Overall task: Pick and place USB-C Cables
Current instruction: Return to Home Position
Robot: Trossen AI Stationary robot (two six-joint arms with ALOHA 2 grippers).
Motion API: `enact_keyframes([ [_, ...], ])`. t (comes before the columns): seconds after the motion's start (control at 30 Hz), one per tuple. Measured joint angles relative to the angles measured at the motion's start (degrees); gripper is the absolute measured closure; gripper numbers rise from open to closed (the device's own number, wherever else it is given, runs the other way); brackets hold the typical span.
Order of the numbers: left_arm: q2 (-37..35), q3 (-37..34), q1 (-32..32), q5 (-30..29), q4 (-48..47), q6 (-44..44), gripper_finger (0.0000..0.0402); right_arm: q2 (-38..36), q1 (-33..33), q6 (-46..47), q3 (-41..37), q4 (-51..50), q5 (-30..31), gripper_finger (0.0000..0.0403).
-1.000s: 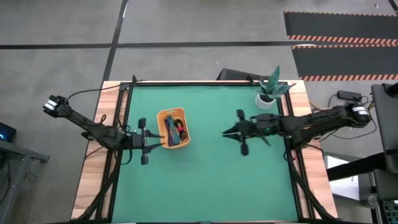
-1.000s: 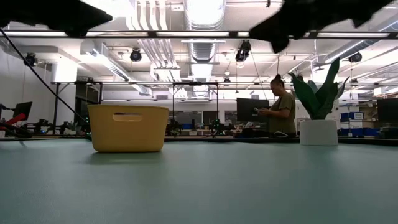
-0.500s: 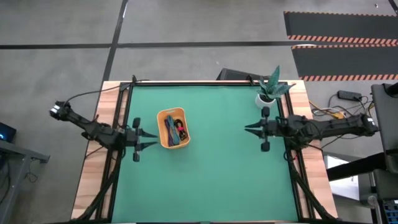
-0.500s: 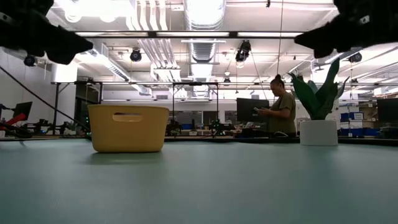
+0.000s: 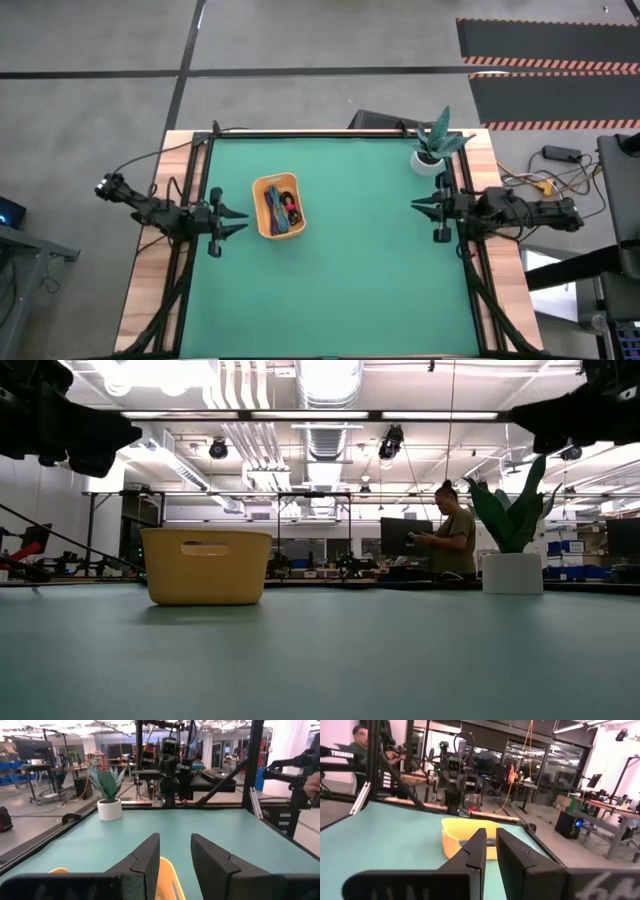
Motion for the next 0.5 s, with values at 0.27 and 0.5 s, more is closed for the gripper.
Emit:
enact_keyframes([
  [0.27, 1.5, -0.2, 0.0, -0.3, 2.8, 0.2, 0.0306, 0.5, 0.0, 0.1, 1.1, 0.9, -5.0, 0.0369],
  [0.5, 3.9, -1.6, 0.0, 1.1, 7.4, -3.0, 0.0306, 0.1, 0.0, 3.0, -0.7, 2.3, -9.6, 0.0369],
])
